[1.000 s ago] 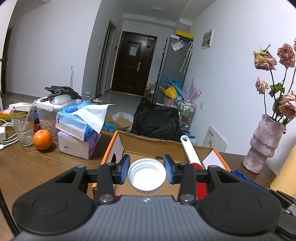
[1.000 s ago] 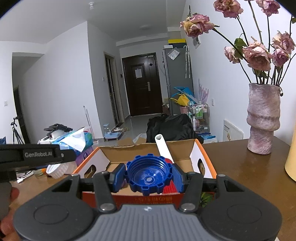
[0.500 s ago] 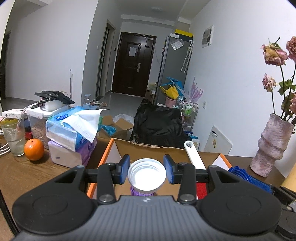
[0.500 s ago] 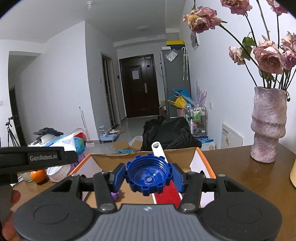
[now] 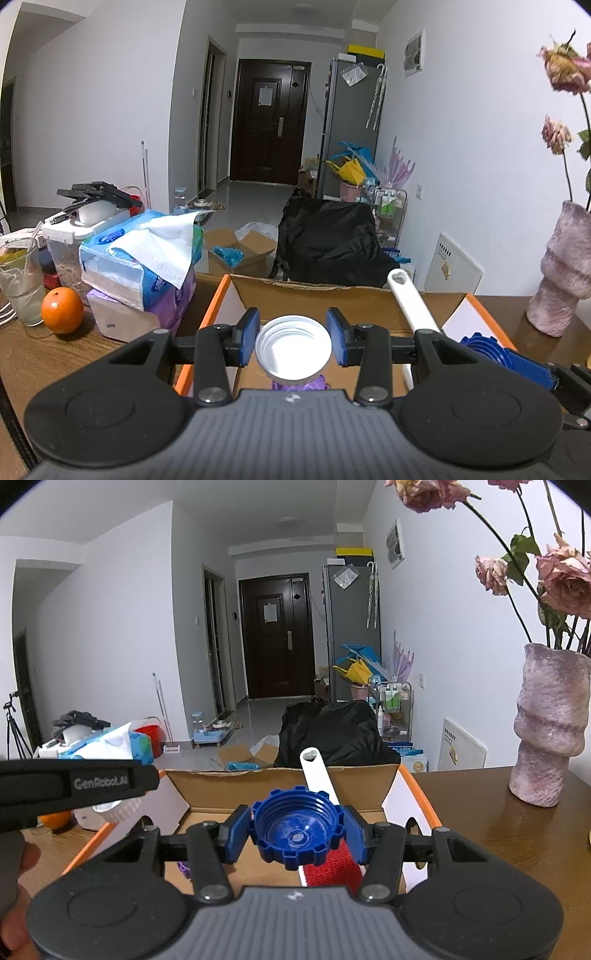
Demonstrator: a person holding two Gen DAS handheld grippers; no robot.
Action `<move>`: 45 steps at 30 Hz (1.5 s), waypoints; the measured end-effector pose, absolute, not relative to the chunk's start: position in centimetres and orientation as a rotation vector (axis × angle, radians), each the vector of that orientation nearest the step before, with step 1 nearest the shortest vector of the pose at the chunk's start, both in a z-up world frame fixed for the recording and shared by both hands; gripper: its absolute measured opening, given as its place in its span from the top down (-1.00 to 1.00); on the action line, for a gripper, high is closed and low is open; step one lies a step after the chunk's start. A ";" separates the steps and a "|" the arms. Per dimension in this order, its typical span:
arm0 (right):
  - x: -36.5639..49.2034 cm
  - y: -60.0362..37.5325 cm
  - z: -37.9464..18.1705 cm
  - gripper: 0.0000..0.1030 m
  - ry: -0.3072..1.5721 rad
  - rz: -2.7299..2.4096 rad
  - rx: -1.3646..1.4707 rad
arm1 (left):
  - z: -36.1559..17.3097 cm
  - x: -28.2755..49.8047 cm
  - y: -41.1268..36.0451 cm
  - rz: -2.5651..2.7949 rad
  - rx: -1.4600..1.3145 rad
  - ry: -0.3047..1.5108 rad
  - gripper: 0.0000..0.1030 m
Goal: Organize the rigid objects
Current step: 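Open the left tool over the box while the right tool releases the blue cap inside, then withdraw both tools from the box back toward the table items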
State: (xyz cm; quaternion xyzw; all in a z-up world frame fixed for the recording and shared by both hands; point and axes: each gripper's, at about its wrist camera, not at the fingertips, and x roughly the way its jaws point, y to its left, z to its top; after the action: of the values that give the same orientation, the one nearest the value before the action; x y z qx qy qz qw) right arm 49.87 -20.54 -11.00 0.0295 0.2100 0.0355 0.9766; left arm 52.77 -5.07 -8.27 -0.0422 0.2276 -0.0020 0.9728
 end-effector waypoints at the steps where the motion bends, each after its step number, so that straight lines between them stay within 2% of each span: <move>1: 50.0 -20.6 -11.1 -0.02 0.426 0.069 0.057 | -8.4 53.0 -5.0 -0.002 -0.082 0.464 0.21; 19: 51.4 -20.9 -13.1 -0.02 0.480 0.021 0.043 | -10.9 54.9 -5.1 0.015 -0.033 0.543 0.21; 21: 51.5 -21.1 -13.1 -0.03 0.486 0.011 0.047 | -10.9 54.9 -5.2 0.021 -0.025 0.542 0.05; 23: 51.7 -21.4 -13.3 -0.06 0.498 -0.003 0.062 | -10.9 54.9 -5.2 0.044 -0.024 0.540 -0.62; 24: 51.9 -21.6 -13.3 -0.12 0.503 -0.016 0.072 | -10.9 54.8 -5.1 0.065 -0.022 0.534 -0.71; 25: 51.9 -21.7 -13.4 -0.37 0.506 -0.027 0.079 | -10.8 54.9 -4.9 0.080 -0.022 0.528 -0.80; 26: 52.0 -21.9 -13.4 -0.64 0.506 -0.037 0.085 | -10.7 54.9 -4.8 0.089 -0.028 0.529 -0.97; 27: 52.0 -22.0 -13.3 -0.73 0.503 -0.049 0.087 | -10.7 54.9 -4.5 0.096 -0.039 0.531 -1.00; 31: 52.1 -22.2 -13.4 -1.00 0.508 -0.068 0.097 | -10.7 55.2 -4.1 0.126 -0.040 0.540 -1.00; 45: 51.7 -22.0 -13.1 -1.00 0.509 -0.065 0.099 | -10.4 54.6 -4.1 0.122 -0.034 0.532 -1.00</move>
State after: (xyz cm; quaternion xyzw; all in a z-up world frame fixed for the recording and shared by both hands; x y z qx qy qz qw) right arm 51.65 -21.96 -13.14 0.0491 0.2515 -0.0320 0.9661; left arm 54.64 -4.12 -10.40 -0.0167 0.2625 0.0604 0.9629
